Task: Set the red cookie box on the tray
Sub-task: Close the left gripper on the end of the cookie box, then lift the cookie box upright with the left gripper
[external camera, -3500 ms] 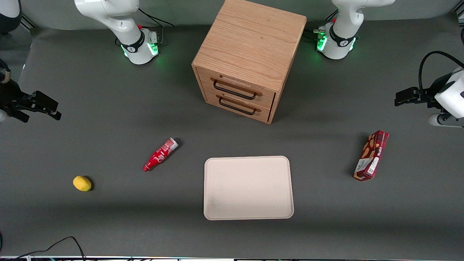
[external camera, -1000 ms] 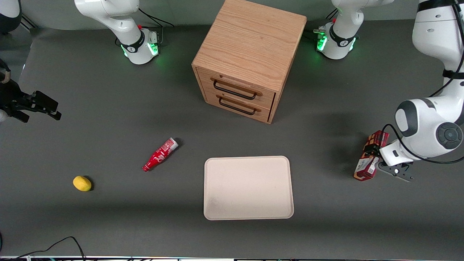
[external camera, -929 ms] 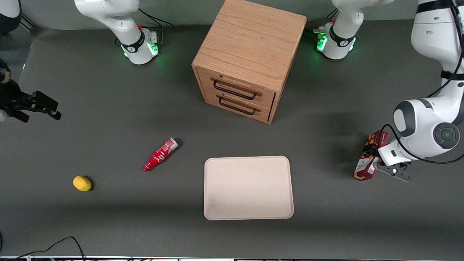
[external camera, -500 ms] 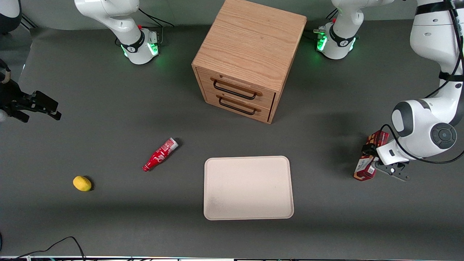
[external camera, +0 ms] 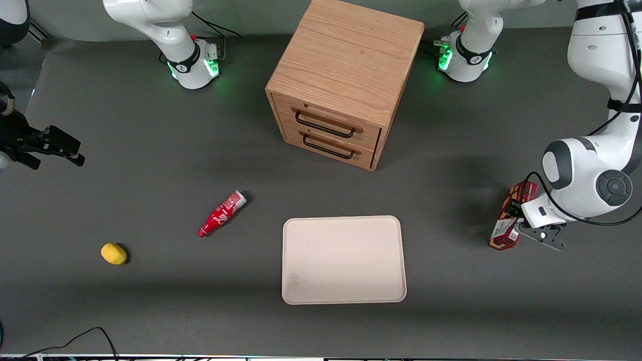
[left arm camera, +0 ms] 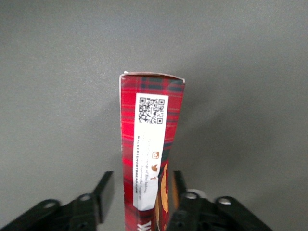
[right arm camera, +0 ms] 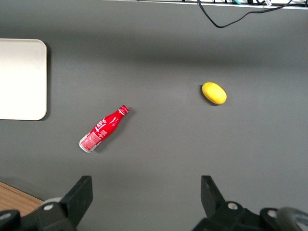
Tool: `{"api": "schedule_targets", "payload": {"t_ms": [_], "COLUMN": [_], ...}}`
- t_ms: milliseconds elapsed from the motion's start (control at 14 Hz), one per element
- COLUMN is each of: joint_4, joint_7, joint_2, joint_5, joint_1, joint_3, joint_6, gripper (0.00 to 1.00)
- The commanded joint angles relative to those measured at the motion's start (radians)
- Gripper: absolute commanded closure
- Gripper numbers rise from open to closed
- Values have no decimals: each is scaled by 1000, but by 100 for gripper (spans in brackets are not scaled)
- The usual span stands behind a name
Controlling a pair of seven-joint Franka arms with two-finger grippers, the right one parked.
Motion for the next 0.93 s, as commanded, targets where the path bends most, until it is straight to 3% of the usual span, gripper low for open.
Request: {"api": "schedule_targets", "payload": {"t_ms": [0,429,857], "joint_4": [-18,-18,26], "joint_7": [36,37,11], "joint_2": [-12,-37,-273], "joint_5": [-17,-17,-16], "joint_1": [1,0,1], "joint_3": [2,2,7], "joint_6": [17,-6,-334], "gripper": [100,100,100]}}
